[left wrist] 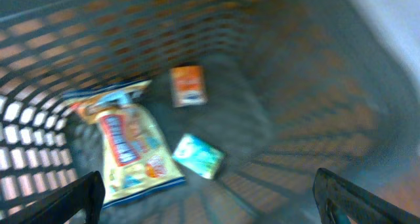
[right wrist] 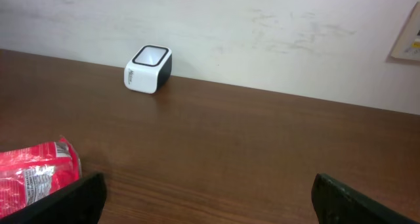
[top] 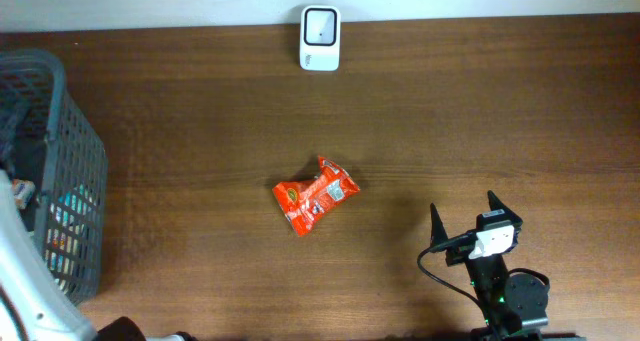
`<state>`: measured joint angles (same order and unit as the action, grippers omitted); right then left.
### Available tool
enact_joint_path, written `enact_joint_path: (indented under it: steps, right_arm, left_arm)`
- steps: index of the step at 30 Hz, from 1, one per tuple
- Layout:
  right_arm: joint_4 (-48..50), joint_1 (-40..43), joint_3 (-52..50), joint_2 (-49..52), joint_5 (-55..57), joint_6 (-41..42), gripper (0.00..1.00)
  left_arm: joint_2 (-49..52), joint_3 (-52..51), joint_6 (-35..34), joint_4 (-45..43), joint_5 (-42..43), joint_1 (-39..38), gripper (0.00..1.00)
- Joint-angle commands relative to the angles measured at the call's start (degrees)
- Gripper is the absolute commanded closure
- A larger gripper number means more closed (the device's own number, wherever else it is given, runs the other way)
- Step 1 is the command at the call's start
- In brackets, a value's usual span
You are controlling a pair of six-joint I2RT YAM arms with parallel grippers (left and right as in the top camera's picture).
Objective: Scan the item barcode
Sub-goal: 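Reach the left gripper into the basket and grasp the yellow snack bag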
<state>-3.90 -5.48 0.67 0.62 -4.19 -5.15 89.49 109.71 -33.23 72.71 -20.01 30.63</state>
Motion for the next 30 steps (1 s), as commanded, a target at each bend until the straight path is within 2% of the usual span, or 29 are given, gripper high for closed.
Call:
enact_joint_path:
  steps: [1, 9, 13, 18, 30]
  right_arm:
    - [-0.22, -0.46, -0.35, -0.42, 0.11, -0.42, 0.01]
    - [-0.22, -0.46, -0.35, -0.42, 0.11, -0.44, 0.01]
    - [-0.22, -0.46, -0.35, -0.42, 0.11, -0.42, 0.01]
    - [-0.22, -0.46, -0.35, -0.42, 0.09, -0.44, 0.01]
    - [-0.22, -0.46, -0.35, -0.42, 0.11, -0.44, 0.01]
  left_arm:
    - [-0.15, -6.78, -3.72, -0.44, -0.37, 6.38, 0.01]
    - [-0.11, -26.91, -4.92, -10.27, -0.37, 14.23, 0.01]
    - [-0.04, -33.88, -4.85, -16.15, -0.44, 16.33, 0.01]
    - [2.45, -36.74, 1.95, -23.78, -0.61, 17.07, 0.01]
    - [14.27, -36.76, 2.03, -24.5, -3.41, 18.32, 0.01]
